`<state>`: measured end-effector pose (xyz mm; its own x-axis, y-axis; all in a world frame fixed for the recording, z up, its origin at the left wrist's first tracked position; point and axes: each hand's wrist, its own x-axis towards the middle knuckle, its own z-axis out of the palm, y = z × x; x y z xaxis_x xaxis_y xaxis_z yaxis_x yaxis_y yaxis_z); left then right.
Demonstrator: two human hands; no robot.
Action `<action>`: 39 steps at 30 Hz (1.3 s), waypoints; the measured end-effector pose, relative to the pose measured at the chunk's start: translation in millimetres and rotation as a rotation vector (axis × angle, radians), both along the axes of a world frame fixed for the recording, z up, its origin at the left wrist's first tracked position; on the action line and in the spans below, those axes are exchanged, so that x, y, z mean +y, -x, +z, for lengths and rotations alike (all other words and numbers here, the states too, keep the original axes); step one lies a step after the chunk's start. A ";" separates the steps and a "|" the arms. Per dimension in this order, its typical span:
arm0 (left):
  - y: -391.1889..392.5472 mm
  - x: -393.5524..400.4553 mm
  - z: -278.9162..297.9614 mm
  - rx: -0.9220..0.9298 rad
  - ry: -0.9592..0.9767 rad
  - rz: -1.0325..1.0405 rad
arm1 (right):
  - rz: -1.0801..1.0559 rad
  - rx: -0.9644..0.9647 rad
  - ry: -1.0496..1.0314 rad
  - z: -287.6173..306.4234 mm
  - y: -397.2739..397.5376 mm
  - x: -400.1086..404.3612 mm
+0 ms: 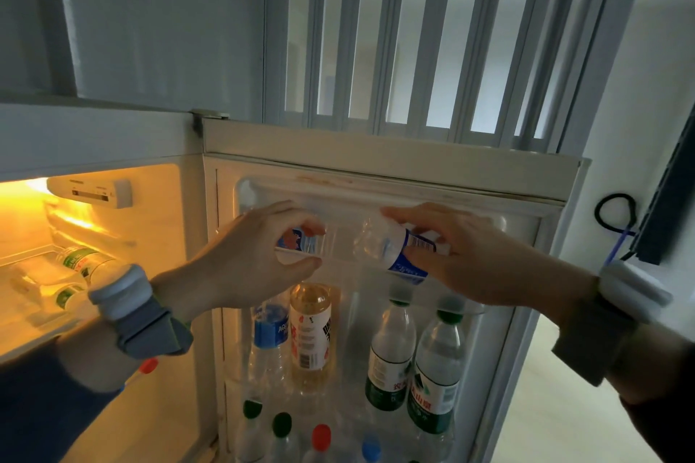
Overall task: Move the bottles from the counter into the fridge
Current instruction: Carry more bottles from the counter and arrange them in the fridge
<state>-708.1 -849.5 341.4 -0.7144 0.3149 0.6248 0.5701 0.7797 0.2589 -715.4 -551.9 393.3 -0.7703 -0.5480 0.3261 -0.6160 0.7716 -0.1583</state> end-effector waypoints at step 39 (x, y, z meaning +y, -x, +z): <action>-122.1 -129.2 -164.5 -0.346 0.019 0.408 | 0.409 -0.443 -0.086 -195.5 -41.2 -182.6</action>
